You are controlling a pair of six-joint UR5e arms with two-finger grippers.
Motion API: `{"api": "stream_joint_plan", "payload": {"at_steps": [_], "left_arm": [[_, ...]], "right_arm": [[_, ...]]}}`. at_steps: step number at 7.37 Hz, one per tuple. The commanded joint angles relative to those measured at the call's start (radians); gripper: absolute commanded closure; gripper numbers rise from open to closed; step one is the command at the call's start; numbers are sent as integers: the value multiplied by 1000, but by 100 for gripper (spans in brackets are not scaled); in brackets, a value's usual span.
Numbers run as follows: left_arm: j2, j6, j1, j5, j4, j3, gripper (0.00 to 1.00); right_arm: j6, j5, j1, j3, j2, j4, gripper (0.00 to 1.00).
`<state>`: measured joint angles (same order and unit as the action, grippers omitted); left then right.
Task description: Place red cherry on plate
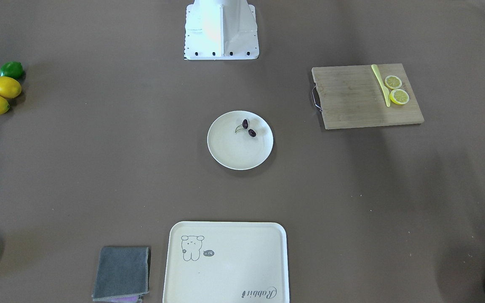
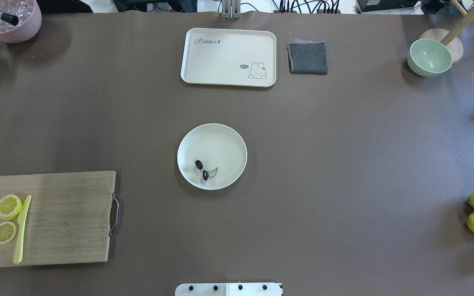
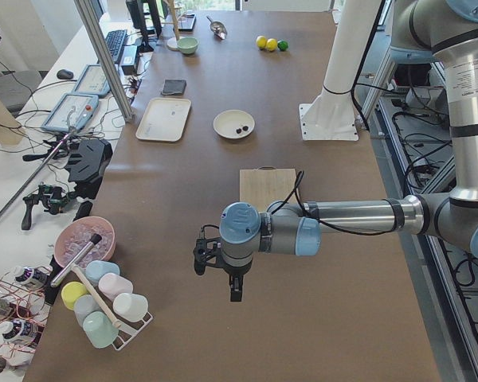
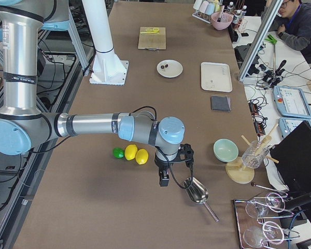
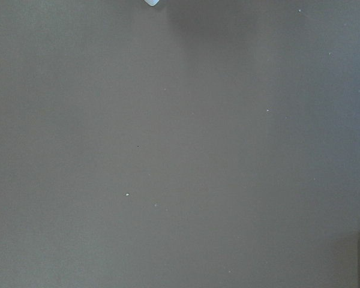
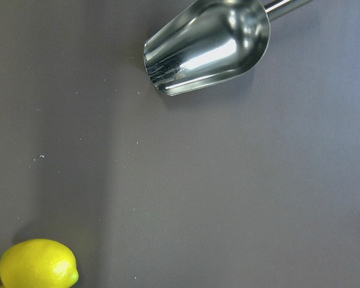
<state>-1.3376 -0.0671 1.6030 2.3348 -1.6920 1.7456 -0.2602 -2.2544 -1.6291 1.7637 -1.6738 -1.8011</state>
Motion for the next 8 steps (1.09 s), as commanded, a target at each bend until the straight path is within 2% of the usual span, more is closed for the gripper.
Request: {"api": "stream_joint_plan", "payload": {"at_steps": [1, 8], "left_arm": [[0, 0, 0, 0, 0, 2, 2], [-9, 0, 0, 0, 0, 3, 2]], "right_arm": [[-1, 9, -1, 28, -35, 0, 0], [4, -1, -1, 60, -35, 2, 0]]}}
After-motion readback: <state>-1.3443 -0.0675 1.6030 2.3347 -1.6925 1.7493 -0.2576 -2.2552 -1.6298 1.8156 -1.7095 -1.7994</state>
